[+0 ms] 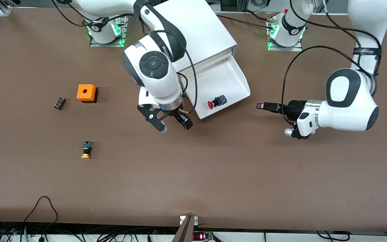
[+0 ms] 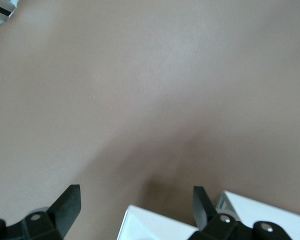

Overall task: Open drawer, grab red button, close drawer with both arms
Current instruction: 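Release the drawer with the left gripper while the right gripper reaches the red button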

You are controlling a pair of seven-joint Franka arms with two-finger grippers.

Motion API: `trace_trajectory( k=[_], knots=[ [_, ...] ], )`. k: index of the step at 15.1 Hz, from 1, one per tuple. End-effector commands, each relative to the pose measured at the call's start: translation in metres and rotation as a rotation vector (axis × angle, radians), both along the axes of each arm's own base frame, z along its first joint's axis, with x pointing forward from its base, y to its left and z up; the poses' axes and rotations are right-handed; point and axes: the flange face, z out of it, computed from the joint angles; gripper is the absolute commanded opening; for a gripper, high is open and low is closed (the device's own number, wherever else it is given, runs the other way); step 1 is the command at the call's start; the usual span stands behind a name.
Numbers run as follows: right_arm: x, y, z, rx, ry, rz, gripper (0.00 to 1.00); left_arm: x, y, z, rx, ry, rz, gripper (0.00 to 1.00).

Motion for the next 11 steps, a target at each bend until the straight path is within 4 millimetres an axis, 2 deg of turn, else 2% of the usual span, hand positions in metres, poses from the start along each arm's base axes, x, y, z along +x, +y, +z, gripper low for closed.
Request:
trace_trajectory(
  k=[1,5,6,10,11],
  knots=[
    [-0.01,0.023,0.001,0.017,-0.003,-0.065,0.99,-0.002,0.014,0.023,0.198,-0.01,-0.024,1.0],
    [-0.033,0.057,-0.009,0.042,-0.011,-0.11,0.99,-0.009,0.041,0.049,0.509,-0.052,-0.043,1.0],
    [-0.038,0.064,-0.011,0.05,-0.013,-0.123,0.99,-0.01,0.046,0.05,0.563,-0.052,-0.063,1.0],
    [-0.066,0.102,-0.033,0.067,-0.012,-0.137,0.99,-0.018,0.066,0.054,0.611,-0.003,-0.058,1.0],
    [-0.068,0.106,-0.04,0.069,-0.011,-0.138,0.99,-0.018,0.067,0.054,0.612,-0.001,-0.054,1.0]
  ],
)
